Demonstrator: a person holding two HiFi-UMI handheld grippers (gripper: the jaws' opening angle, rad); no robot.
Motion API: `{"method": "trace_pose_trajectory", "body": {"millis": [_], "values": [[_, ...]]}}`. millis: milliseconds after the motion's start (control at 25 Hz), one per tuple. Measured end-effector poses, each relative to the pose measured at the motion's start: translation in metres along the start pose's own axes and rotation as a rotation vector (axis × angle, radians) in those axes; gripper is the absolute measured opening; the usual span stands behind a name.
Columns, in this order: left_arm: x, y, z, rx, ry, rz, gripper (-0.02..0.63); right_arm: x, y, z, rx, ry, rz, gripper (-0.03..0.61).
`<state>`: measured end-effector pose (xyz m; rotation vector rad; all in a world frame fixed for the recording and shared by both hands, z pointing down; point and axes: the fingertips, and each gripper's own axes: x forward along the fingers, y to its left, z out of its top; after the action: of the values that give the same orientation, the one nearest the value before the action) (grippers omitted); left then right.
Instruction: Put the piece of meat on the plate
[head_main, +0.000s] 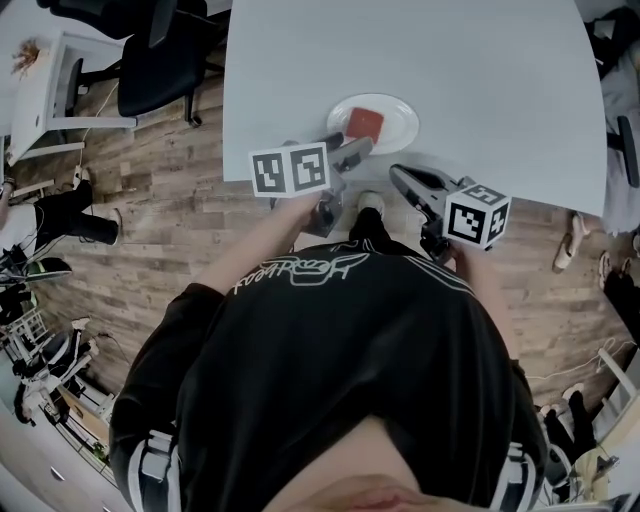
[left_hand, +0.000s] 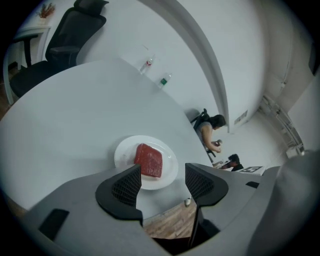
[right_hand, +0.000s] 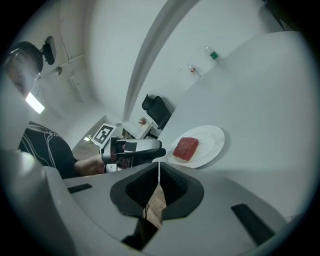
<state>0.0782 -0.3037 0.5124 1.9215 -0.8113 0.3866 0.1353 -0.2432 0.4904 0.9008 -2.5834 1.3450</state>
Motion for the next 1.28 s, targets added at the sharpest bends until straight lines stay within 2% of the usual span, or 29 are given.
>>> {"method": "trace_pose_trajectory", "body": {"millis": [80,240,320,480,600,800,1160,1280], "values": [[-0.01,-0.007,-0.005,0.036,-0.016,-0.032,0.254,-0.001,0.007,0.0,-0.023,-0.013,-0.007,0.014],[-0.038,-0.029,-0.018,0.094,-0.055,-0.126,0.071,-0.007,0.026,-0.004,-0.032,-0.049,-0.031,0.014],[-0.052,-0.043,-0.026,0.101,-0.073,-0.198,0.017,-0.01,0.037,-0.005,-0.037,-0.069,-0.031,0.014],[-0.081,-0.066,-0.042,0.139,-0.108,-0.328,0.008,-0.017,0.067,-0.006,-0.075,-0.105,-0.018,0.014],[-0.109,-0.076,-0.06,0.078,-0.131,-0.416,0.008,-0.018,0.094,-0.017,-0.104,-0.122,-0.01,0.014],[-0.15,-0.082,-0.093,-0.015,-0.142,-0.514,0.008,-0.019,0.133,-0.039,-0.121,-0.149,-0.001,0.014],[-0.218,-0.086,-0.165,-0.118,-0.136,-0.635,0.008,-0.021,0.195,-0.107,-0.134,-0.175,0.025,0.014],[-0.231,-0.085,-0.182,-0.142,-0.143,-0.634,0.008,-0.024,0.208,-0.127,-0.144,-0.172,0.024,0.014]]}}
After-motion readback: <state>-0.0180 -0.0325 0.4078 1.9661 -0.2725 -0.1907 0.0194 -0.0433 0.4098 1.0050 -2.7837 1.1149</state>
